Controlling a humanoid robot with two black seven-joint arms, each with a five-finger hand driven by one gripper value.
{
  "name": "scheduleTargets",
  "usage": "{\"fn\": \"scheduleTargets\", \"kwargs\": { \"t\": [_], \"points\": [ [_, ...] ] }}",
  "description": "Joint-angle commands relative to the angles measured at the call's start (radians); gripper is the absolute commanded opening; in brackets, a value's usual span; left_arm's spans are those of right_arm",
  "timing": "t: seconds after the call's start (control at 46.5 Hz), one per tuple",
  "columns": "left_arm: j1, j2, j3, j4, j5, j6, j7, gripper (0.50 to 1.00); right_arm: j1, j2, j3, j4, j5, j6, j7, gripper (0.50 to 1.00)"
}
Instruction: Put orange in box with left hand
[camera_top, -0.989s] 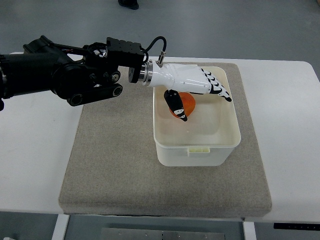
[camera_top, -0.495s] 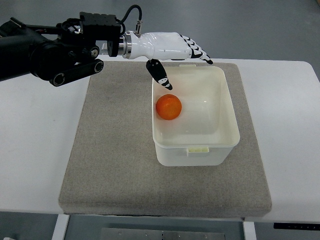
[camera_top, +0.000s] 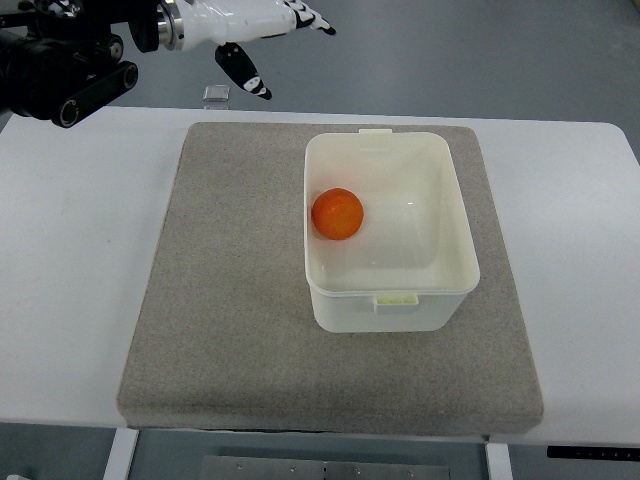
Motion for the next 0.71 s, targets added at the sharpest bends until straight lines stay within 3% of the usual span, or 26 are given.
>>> {"fn": "scheduleTargets", "kwargs": {
  "t": [0.0, 0.172, 0.28, 0.387, 0.473, 0.688],
  "points": [
    [0.031, -0.003, 0.0, 0.08, -0.031, 0.001, 0.0, 0.954, 0.0, 0.0, 0.0, 0.0, 0.0, 0.0, 0.0, 0.926],
    [0.071, -0.005, -0.001, 0.133, -0.138, 0.007, 0.0, 0.958, 0.0, 0.0, 0.0, 0.001, 0.0, 0.0, 0.0, 0.926],
    [0.098, -0.011, 0.002, 0.15, -0.241, 0.063, 0.0, 0.958, 0.0, 0.0, 0.0, 0.0, 0.0, 0.0, 0.0, 0.926],
    [0.141, -0.061, -0.009, 0.19, -0.346, 0.058, 0.0, 0.958, 0.0, 0.0, 0.0, 0.0, 0.0, 0.0, 0.0, 0.926],
    [0.186, -0.107, -0.031, 0.254, -0.492, 0.026, 0.0, 0.958, 0.0, 0.0, 0.0, 0.0, 0.0, 0.0, 0.0, 0.926],
    [0.233, -0.149, -0.055, 0.305, -0.819, -0.151, 0.0, 0.958, 0.0, 0.0, 0.0, 0.0, 0.0, 0.0, 0.0, 0.926]
  ]
}}
